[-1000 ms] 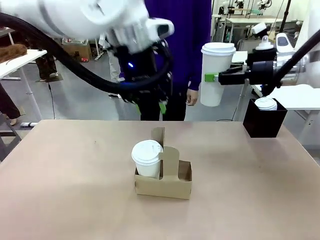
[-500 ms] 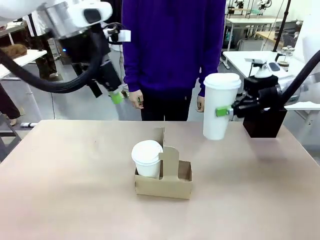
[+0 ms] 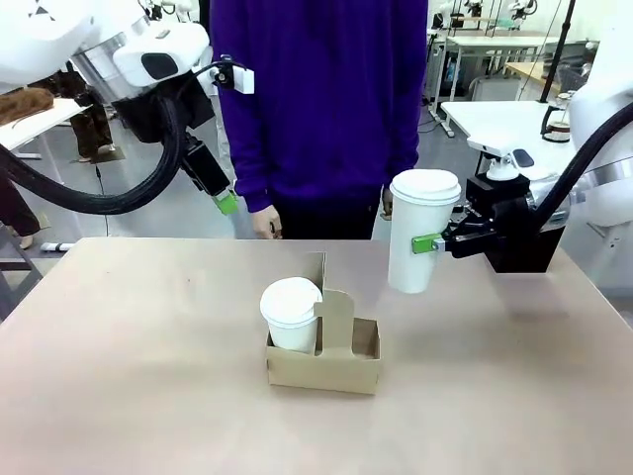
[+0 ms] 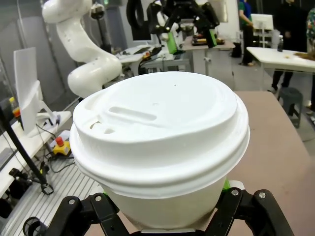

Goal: Pour a drink into a cup and package it in a carrier.
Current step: Insert the held 600 ml Paper Cup into the Cup Carrier.

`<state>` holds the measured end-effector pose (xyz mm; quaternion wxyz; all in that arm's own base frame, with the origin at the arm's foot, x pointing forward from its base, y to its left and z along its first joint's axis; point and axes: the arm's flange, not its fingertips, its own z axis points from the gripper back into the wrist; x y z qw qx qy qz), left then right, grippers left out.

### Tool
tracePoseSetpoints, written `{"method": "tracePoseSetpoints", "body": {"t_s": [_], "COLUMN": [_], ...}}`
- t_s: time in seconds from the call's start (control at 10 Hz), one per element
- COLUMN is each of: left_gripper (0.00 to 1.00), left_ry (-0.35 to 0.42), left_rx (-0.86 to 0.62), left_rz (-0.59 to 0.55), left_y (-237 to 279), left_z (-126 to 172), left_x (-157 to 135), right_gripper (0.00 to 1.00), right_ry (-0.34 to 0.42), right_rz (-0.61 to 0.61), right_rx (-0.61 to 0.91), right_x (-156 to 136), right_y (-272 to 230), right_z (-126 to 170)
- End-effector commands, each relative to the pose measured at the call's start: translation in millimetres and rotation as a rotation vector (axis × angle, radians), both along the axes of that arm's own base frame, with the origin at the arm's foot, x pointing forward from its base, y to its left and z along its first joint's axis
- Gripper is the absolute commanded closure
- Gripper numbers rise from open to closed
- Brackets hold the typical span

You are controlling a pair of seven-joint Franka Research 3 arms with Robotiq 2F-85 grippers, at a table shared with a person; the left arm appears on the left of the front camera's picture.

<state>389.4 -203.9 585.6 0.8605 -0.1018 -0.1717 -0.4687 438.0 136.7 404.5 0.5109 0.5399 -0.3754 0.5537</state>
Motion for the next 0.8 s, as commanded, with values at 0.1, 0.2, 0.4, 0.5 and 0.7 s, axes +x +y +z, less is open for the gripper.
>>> {"method": "tracePoseSetpoints", "body": {"t_s": [0.1,0.2,0.4,0.5,0.7], "left_gripper": [0.00,0.00,0.00,0.00,0.00], "left_ry": [0.034,0.012,0.046,0.008,-0.012], "left_rx": [0.009,0.002,-0.070,-0.063,-0.120], "left_rz": [0.031,0.010,-0.027,-0.028,-0.089], "left_y": [9.0,4.5,31.9,45.6,69.2], "left_z": [6.9,0.4,-26.5,-40.4,-63.3], "left_x": [3.2,1.4,14.9,17.6,18.1], "right_gripper": [0.19,0.19,0.19,0.19,0.19], "right_ry": [0.010,0.002,-0.007,-0.012,-0.021], "right_rz": [0.038,0.013,0.021,0.033,0.058], "right_rx": [0.002,-0.001,0.023,0.041,0.058], "right_x": [-3.6,-1.7,-2.0,-3.4,-4.9], "right_y": [0.0,0.6,29.0,39.4,56.4], "right_z": [7.5,0.1,-13.2,-19.9,-30.3]}}
